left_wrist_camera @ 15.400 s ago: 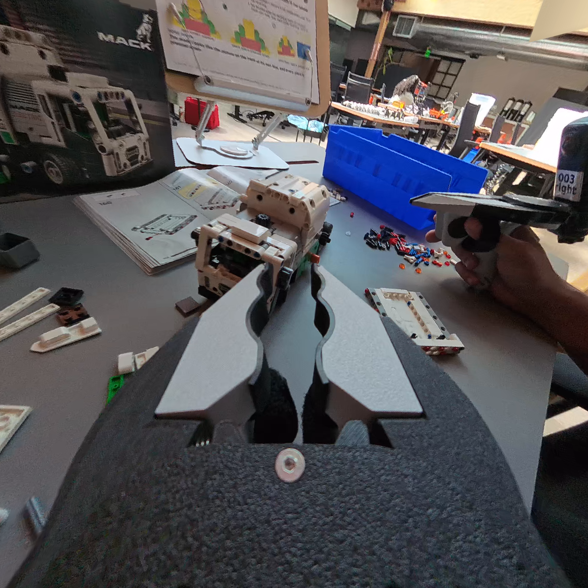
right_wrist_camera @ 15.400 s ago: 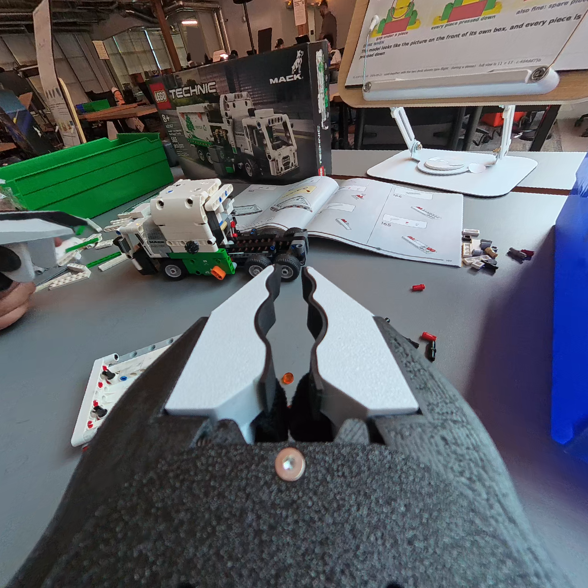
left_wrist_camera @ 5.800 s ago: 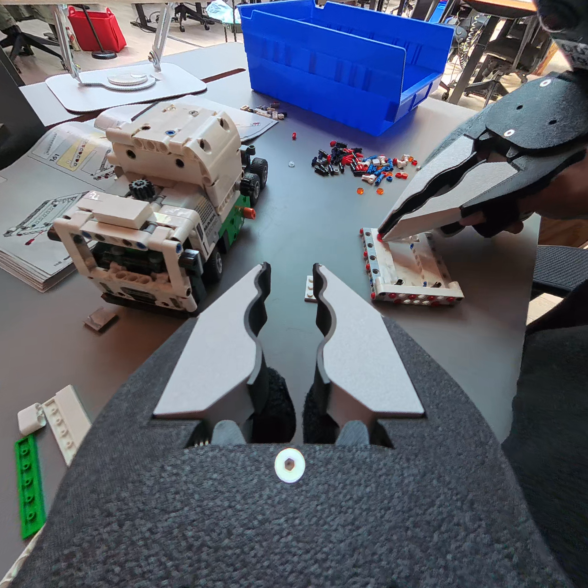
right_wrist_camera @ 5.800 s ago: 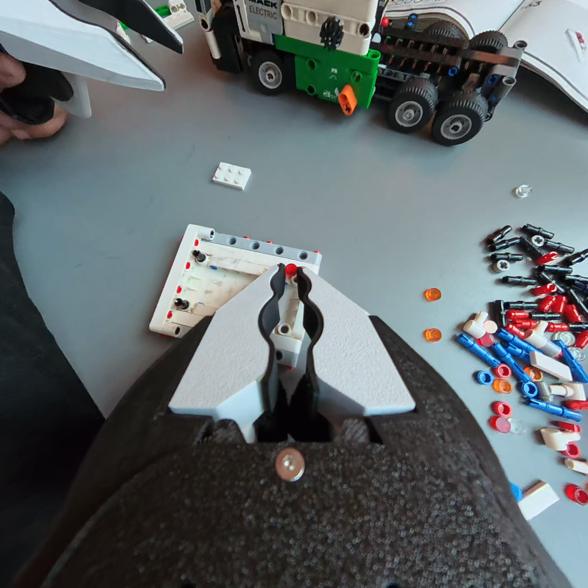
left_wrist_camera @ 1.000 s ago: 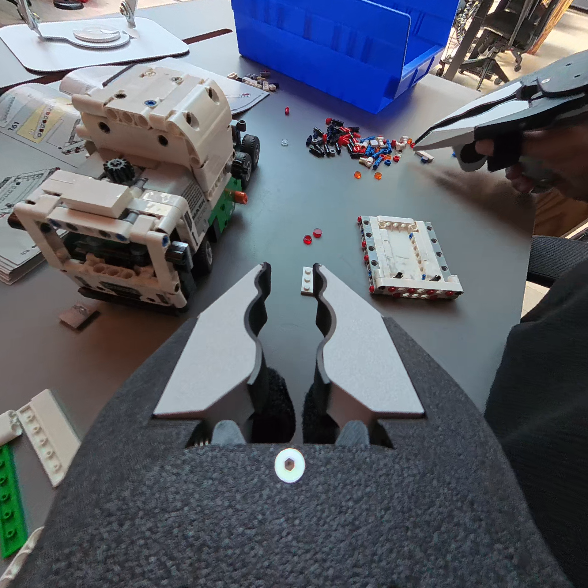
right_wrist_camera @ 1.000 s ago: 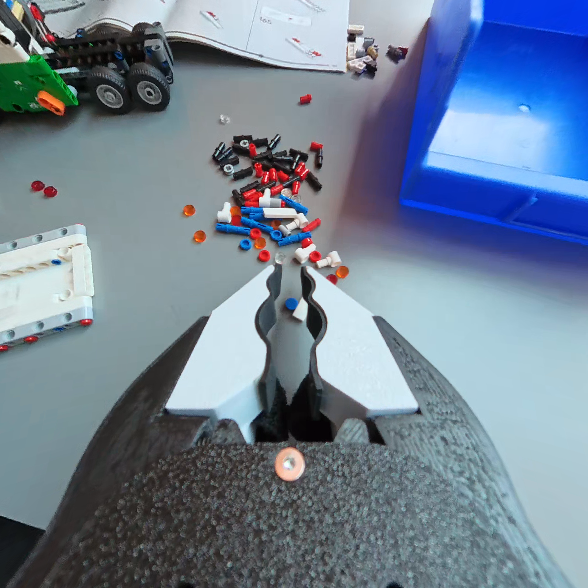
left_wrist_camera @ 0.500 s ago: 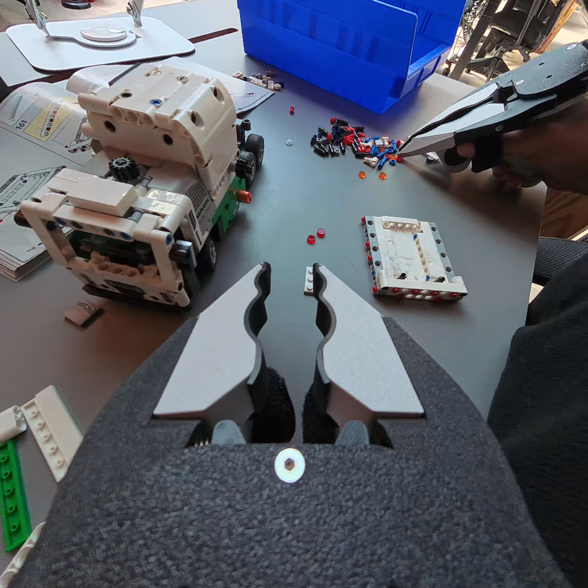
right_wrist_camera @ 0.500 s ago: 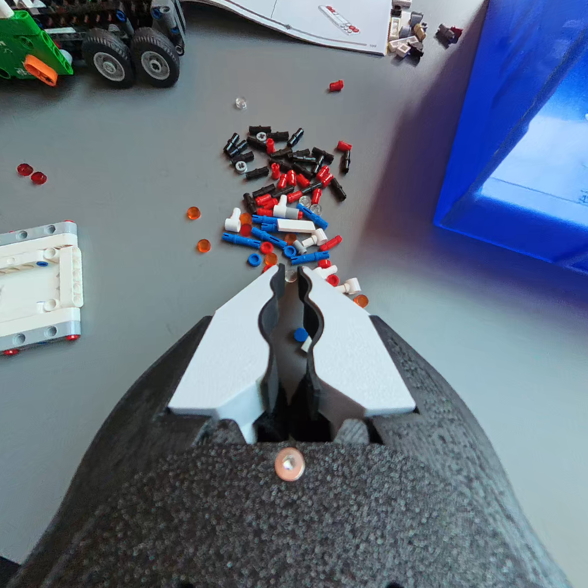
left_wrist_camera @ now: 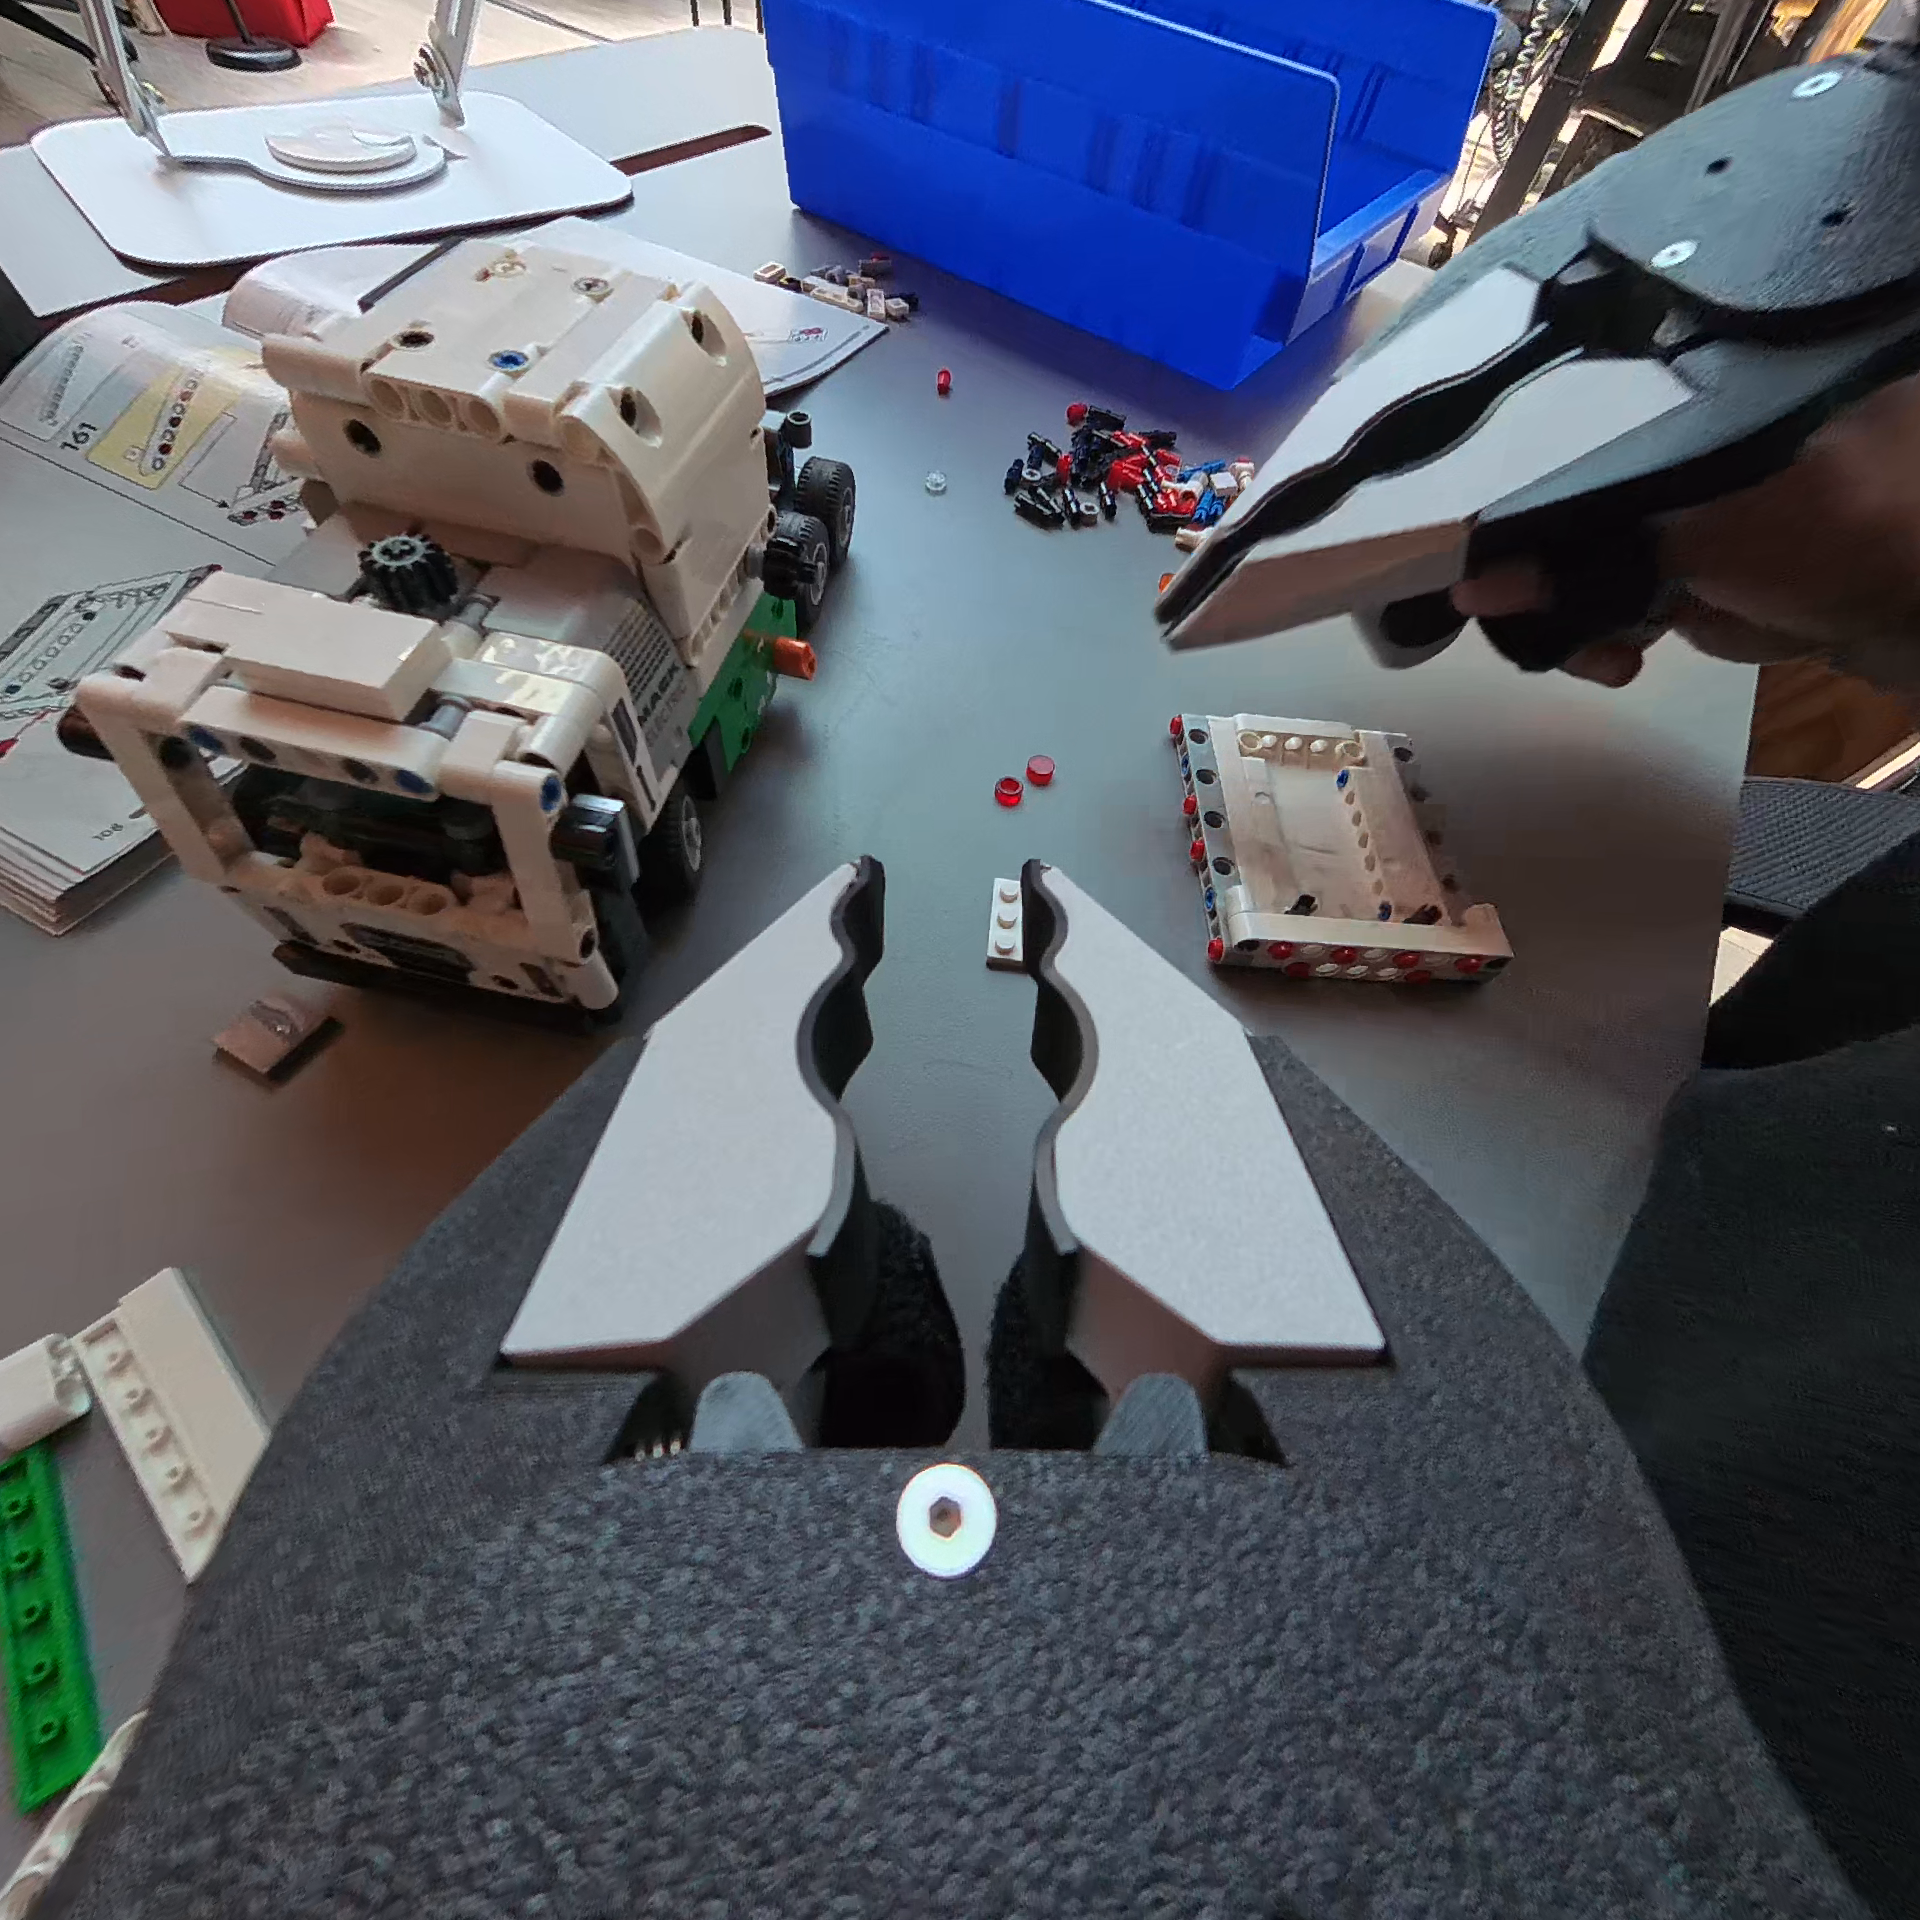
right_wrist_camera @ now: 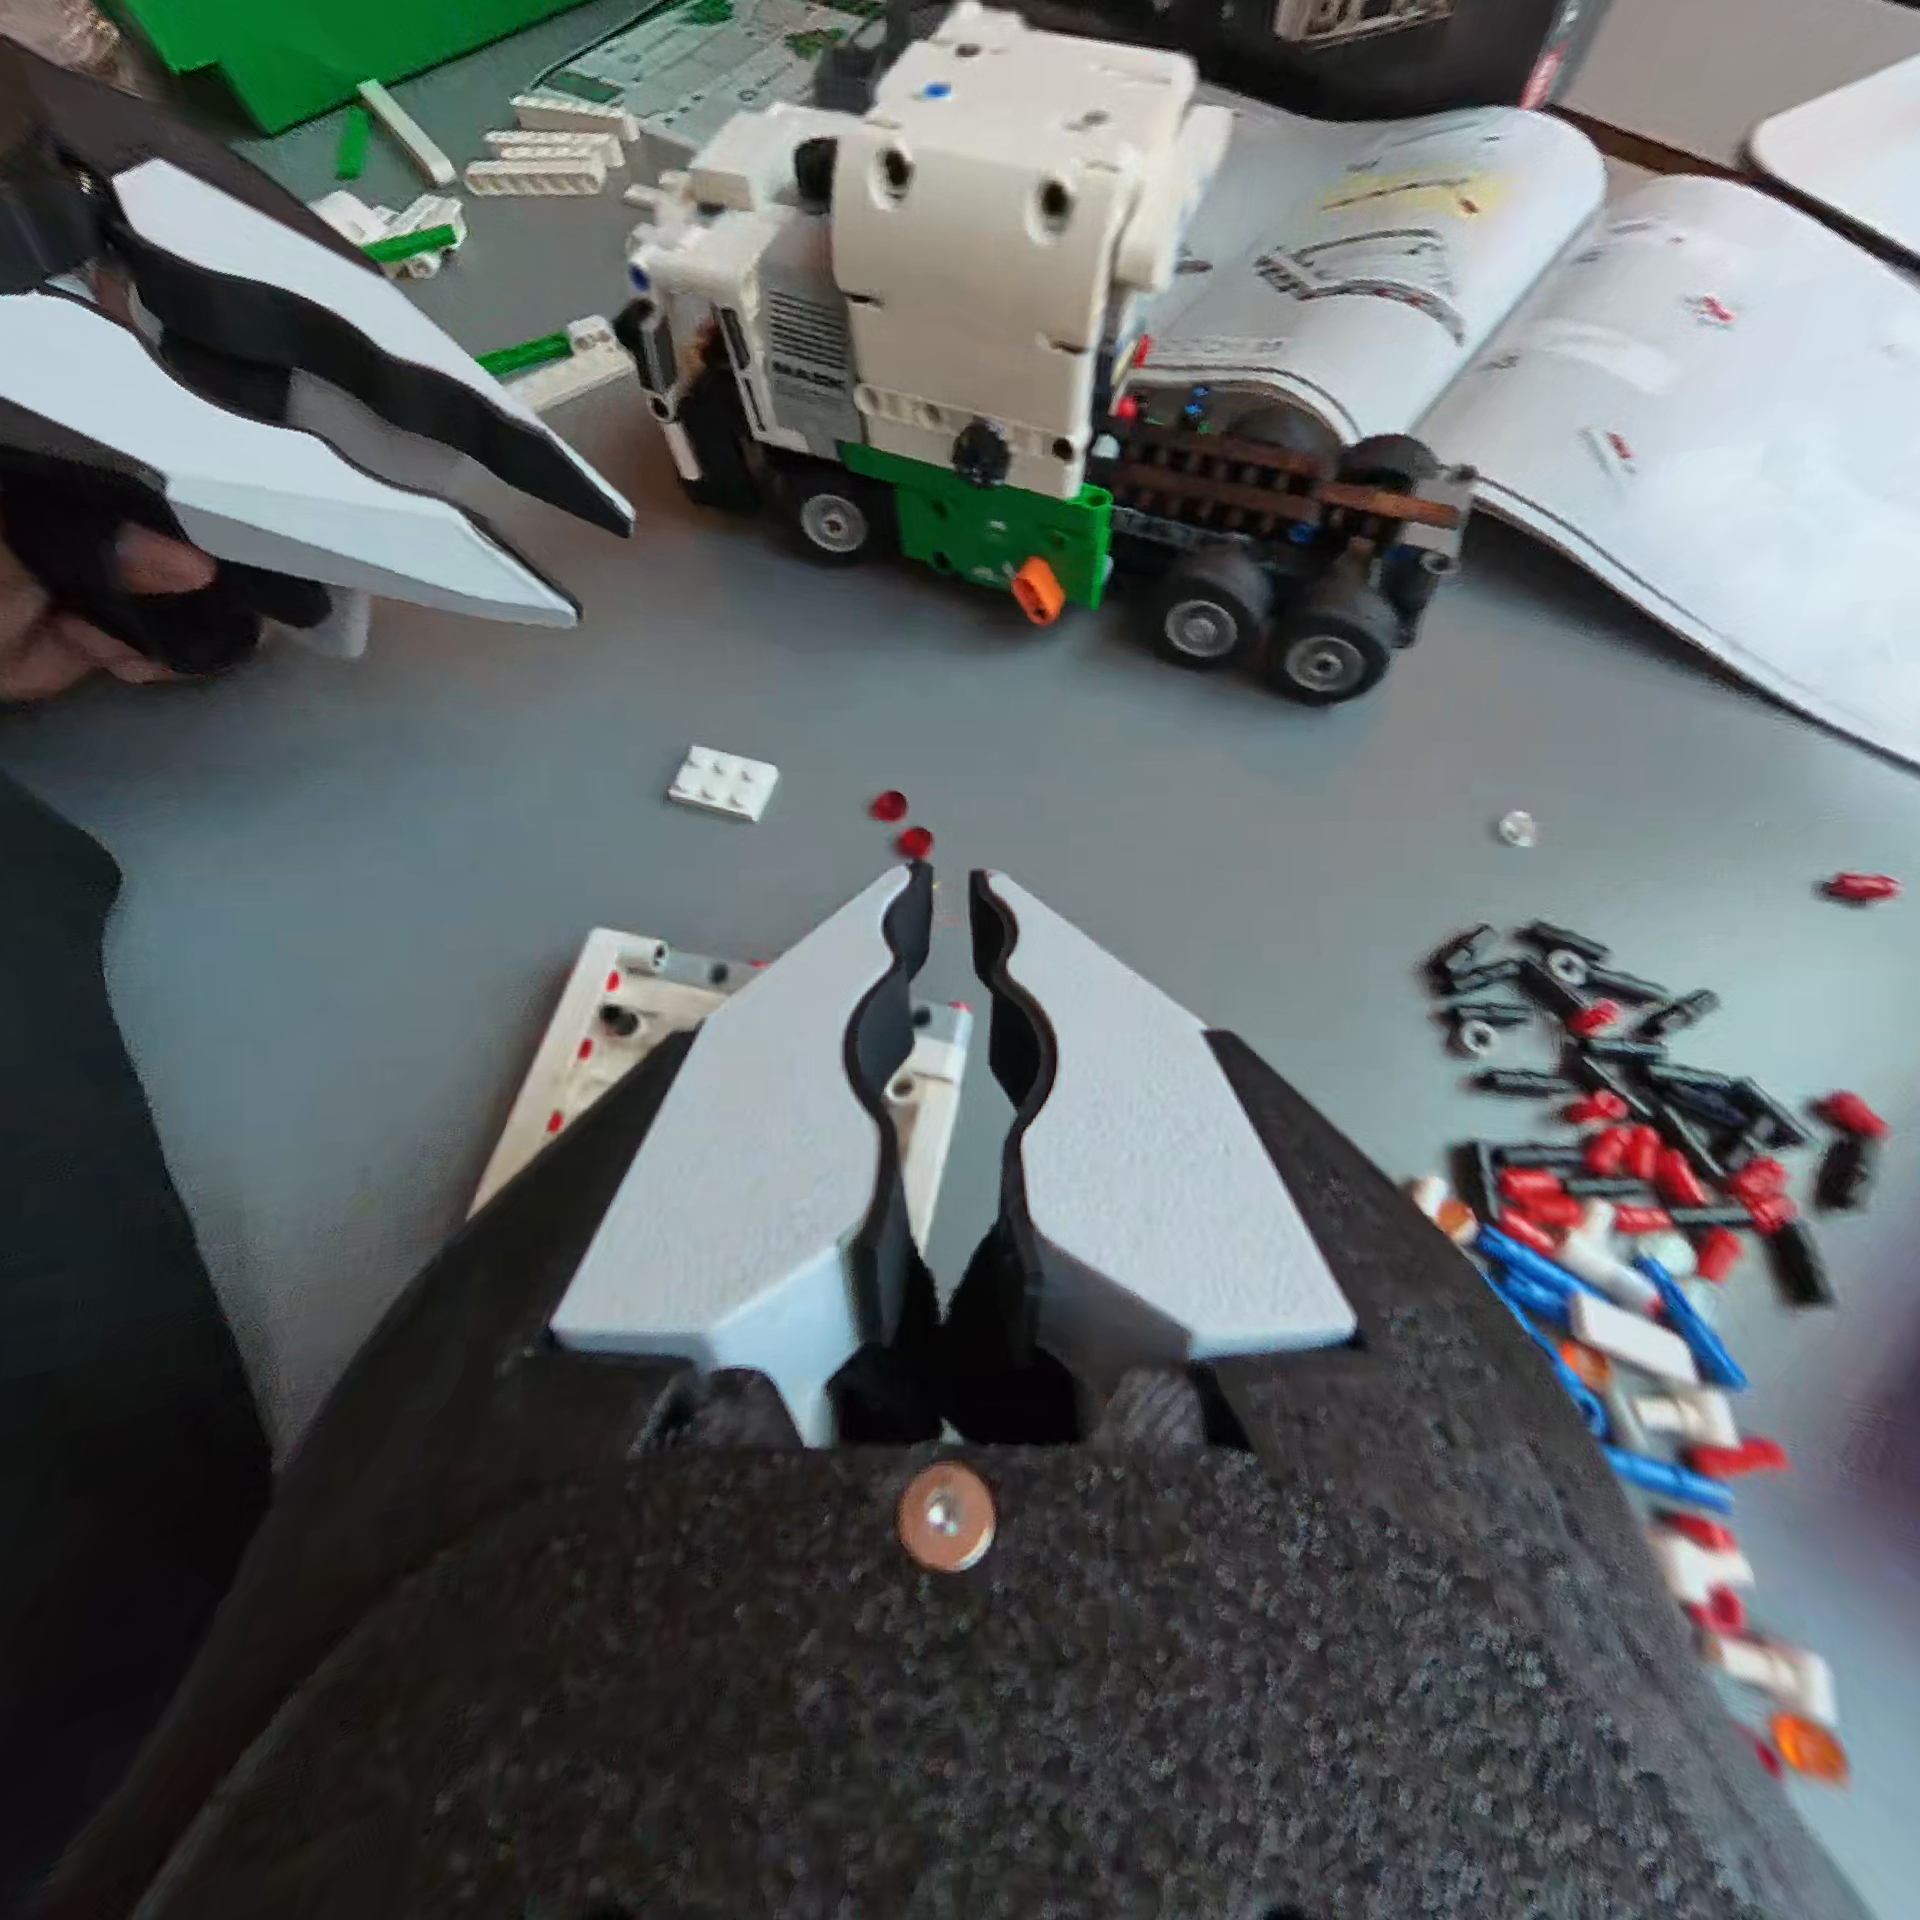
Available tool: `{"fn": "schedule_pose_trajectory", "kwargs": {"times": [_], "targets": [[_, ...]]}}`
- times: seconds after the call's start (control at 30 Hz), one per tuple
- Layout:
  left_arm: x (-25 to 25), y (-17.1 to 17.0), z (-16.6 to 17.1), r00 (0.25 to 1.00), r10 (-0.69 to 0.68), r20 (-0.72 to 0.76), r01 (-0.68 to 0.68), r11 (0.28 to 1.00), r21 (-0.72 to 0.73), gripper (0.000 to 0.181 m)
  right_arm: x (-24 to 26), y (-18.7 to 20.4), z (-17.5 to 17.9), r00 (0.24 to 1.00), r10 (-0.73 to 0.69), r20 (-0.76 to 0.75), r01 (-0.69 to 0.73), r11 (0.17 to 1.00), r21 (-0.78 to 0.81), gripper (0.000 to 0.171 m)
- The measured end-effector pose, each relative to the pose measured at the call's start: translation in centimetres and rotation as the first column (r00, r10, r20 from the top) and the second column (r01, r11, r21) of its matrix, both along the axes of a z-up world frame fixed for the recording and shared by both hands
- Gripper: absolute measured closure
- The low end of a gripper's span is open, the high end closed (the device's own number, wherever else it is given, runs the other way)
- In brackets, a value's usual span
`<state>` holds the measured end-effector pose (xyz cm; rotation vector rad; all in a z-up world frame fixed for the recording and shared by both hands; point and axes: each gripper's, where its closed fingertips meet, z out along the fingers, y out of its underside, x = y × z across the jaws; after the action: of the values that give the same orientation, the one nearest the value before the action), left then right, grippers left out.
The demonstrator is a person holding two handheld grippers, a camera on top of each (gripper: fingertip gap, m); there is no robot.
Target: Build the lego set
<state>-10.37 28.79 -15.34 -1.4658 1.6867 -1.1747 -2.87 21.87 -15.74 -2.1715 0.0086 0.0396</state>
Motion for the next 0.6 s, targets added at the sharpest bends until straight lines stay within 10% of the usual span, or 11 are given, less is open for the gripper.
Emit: {"fn": "schedule_pose_trajectory", "kwargs": {"times": [0.6], "targets": [[-0.1,-0.1,0.4,1.000,-0.009,0.027,0.009,1.000,-0.002,0.157,-3.0,3.0,-4.2,0.986,0.165,0.005,-0.159,0.961,-0.225,0.165]]}}
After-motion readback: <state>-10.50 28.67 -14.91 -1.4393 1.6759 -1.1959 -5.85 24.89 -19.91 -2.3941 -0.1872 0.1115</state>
